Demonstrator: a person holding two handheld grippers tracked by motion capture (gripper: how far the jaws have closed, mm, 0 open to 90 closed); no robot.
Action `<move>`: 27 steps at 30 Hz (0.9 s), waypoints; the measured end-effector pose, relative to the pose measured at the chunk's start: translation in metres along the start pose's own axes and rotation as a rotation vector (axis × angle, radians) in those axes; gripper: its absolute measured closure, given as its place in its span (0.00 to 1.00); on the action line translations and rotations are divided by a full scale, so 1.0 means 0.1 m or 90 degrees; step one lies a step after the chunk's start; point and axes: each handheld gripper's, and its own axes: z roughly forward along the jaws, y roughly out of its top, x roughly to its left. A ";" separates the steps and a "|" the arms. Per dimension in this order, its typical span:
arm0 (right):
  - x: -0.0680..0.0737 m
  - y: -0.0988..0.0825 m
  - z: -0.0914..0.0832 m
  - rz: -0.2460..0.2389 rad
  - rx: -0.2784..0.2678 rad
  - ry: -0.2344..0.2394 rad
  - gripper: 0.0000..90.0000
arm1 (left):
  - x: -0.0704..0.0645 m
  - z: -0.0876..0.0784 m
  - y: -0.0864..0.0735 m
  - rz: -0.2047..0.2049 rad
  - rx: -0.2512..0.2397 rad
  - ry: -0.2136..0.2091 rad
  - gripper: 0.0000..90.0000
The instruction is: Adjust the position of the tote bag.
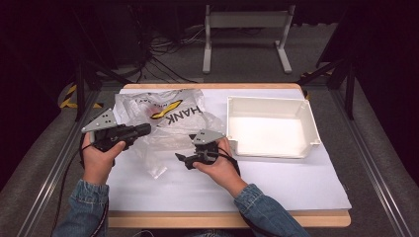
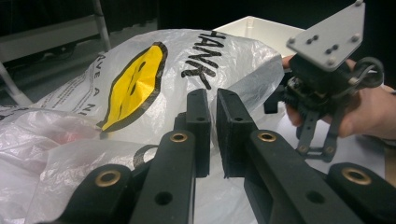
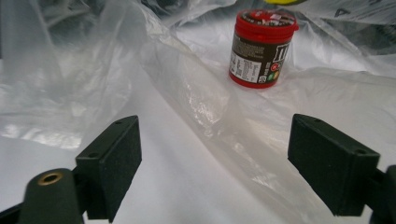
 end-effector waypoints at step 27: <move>-0.09 0.00 0.52 -0.009 0.091 -0.008 0.15 | 0.08 0.04 -0.06 -0.032 -0.007 -0.010 0.94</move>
